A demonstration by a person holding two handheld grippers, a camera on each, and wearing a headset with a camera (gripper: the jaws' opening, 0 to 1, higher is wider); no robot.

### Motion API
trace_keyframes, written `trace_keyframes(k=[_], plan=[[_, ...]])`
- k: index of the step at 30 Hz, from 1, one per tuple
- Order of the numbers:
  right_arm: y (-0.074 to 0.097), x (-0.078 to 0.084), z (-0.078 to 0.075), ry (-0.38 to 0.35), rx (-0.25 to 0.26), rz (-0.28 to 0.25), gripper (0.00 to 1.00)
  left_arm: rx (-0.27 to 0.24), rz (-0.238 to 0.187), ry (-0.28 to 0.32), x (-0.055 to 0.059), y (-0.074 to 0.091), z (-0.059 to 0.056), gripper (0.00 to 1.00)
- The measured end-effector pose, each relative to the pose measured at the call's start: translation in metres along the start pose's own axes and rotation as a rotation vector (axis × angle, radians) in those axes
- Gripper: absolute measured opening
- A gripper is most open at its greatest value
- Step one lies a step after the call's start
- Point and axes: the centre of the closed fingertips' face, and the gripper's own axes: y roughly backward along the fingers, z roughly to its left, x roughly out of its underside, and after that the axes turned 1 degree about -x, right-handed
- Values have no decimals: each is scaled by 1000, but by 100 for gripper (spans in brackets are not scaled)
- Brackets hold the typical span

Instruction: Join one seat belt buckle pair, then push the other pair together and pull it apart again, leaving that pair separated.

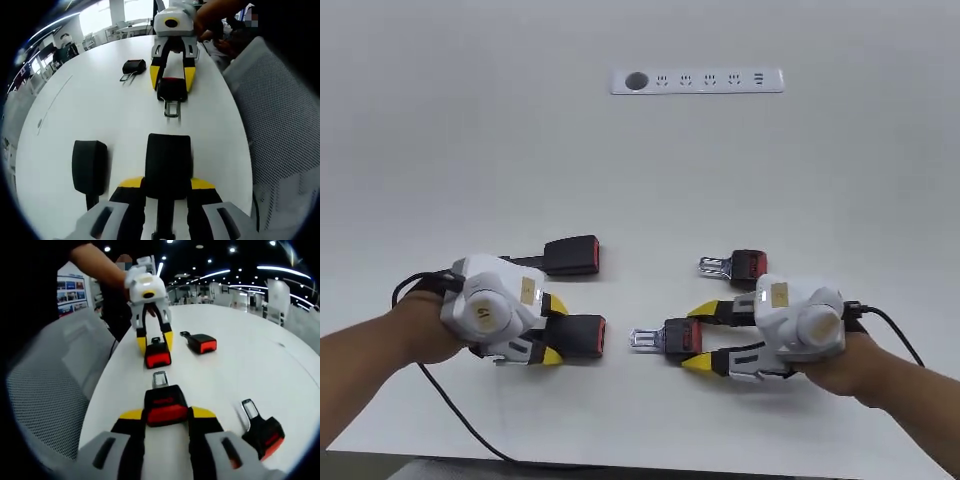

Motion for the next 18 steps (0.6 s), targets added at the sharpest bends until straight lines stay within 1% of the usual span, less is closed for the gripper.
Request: trace_keyframes(k=[2,8,13,18], plan=[[-4,-2,0,-1,5,10,33,-1,1,1,0,0,0,32],[-16,-9,0,-5,17,13,33,-1,6,3,0,-1,1,32],[-21,-13,-1,-8,29,21,33,-1,9,4,0,-1,1,32],[-25,-16,0,-1,29,28,33,-3,10,6,1,-1,0,32]])
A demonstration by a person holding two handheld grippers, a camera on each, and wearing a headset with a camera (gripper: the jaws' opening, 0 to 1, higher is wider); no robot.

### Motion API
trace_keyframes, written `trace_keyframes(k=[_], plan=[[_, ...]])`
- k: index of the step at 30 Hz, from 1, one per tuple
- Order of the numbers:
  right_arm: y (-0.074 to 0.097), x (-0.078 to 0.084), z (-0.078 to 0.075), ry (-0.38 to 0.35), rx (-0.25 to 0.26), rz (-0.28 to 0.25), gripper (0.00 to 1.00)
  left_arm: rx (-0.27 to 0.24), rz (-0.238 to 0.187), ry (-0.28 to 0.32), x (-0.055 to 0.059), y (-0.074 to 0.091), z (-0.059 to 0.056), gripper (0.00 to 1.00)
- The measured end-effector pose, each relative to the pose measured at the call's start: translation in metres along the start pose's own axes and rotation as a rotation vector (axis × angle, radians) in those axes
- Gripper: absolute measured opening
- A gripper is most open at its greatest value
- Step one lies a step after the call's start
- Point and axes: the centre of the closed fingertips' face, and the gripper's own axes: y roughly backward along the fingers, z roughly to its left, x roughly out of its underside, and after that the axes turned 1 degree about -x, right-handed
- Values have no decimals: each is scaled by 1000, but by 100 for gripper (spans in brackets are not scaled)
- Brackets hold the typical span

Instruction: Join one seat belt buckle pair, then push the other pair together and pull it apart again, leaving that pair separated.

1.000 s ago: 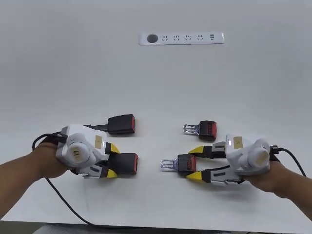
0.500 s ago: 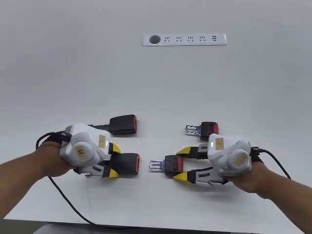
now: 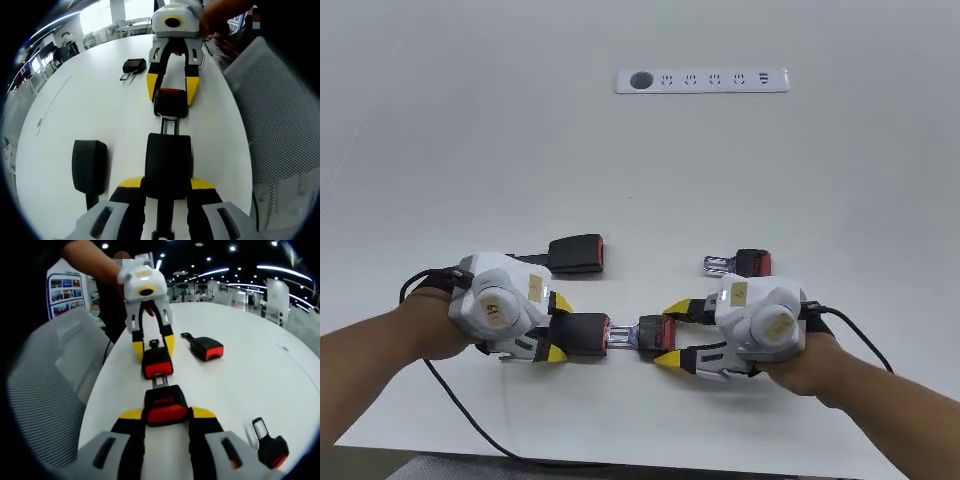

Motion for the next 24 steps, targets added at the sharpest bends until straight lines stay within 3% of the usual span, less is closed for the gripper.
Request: trace_keyframes(k=[24], plan=[[-18,-11,3,11,-10,56,33,-3,20,-12,-1,-2,-1,32]])
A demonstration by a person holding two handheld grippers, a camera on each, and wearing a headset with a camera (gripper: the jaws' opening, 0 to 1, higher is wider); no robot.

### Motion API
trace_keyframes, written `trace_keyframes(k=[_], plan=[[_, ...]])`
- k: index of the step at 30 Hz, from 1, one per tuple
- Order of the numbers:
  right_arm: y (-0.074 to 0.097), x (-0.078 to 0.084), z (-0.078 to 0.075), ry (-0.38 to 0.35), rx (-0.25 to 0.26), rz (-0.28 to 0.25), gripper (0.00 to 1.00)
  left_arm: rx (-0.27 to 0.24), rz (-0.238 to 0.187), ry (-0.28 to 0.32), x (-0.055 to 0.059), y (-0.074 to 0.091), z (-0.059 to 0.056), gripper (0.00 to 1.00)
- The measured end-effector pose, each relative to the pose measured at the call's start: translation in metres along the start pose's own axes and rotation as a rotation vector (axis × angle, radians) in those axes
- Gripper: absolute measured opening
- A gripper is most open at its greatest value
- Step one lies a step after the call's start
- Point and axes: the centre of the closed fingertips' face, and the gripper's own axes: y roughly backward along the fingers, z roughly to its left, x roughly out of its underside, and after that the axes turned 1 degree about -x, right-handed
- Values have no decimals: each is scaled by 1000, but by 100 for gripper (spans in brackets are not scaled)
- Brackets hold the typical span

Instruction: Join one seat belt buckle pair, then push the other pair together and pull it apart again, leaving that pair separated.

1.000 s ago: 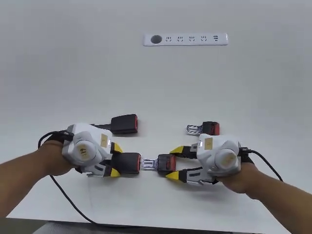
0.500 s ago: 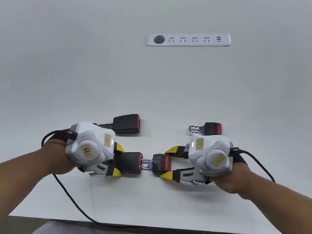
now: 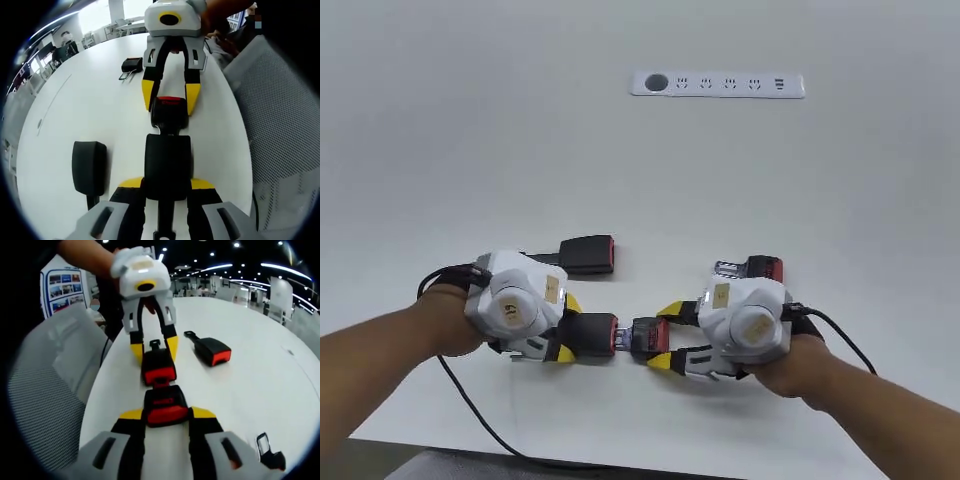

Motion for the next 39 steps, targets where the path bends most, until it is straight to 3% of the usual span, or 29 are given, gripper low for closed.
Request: trace_keyframes(k=[8,18,30,39], plan=[[-11,-8,2,-15,8,5,33,8,6,-21,-1,0,-1,32],[-11,-4,1,-9,1,35,33,11,0,-21,-1,2,-1,32],[-11,-5,4,26,-1,37,33,20,-57,-9,4,5,-2,32],[-10,-7,5,8,6,-10,32,38,-102,-9,6,7,-2,32]])
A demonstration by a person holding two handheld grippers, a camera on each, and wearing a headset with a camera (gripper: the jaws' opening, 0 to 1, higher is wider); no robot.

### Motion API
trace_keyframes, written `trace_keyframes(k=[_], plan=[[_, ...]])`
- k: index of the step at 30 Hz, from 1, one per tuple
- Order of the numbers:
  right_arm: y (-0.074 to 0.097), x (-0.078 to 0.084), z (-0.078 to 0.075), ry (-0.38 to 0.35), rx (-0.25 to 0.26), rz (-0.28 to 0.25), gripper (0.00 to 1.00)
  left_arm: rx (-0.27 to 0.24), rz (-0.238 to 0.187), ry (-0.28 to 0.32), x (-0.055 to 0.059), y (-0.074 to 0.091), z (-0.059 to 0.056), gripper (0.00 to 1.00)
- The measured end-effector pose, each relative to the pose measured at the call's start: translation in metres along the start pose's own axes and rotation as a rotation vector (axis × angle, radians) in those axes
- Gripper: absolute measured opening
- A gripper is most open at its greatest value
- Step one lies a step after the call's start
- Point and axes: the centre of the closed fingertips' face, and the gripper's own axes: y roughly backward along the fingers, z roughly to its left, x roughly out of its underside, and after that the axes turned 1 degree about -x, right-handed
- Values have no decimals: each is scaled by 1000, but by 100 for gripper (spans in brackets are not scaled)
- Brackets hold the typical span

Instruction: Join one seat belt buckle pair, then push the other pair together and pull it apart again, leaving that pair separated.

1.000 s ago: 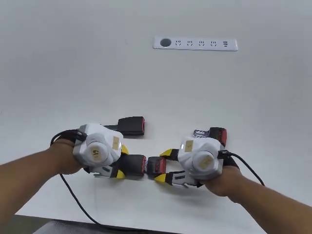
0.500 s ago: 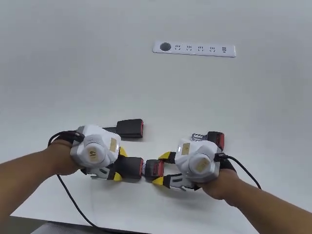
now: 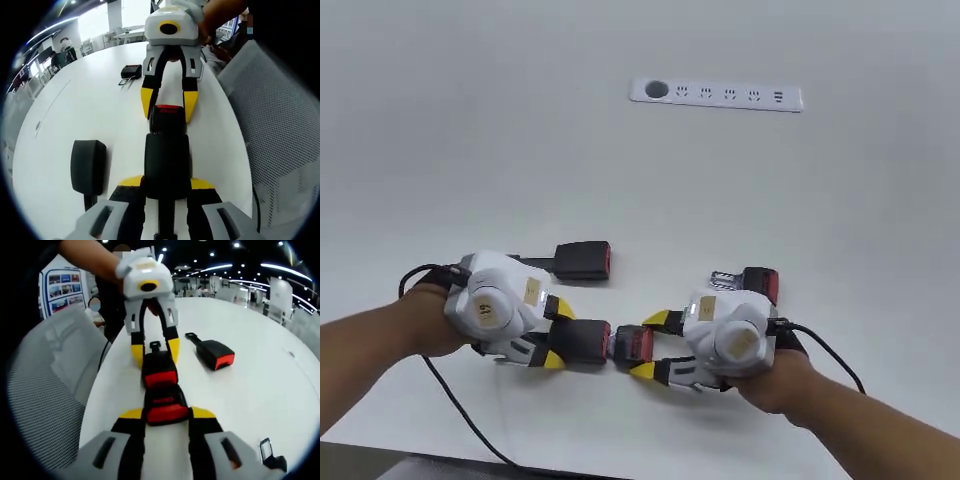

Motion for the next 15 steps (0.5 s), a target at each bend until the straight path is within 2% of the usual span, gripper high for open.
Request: trace_keyframes(k=[12,15], plan=[[1,0,0,13,1,-18,32,12,-43,17,0,0,0,32],[2,0,0,-21,1,-38,32,16,-47,21,-1,0,-1,32]])
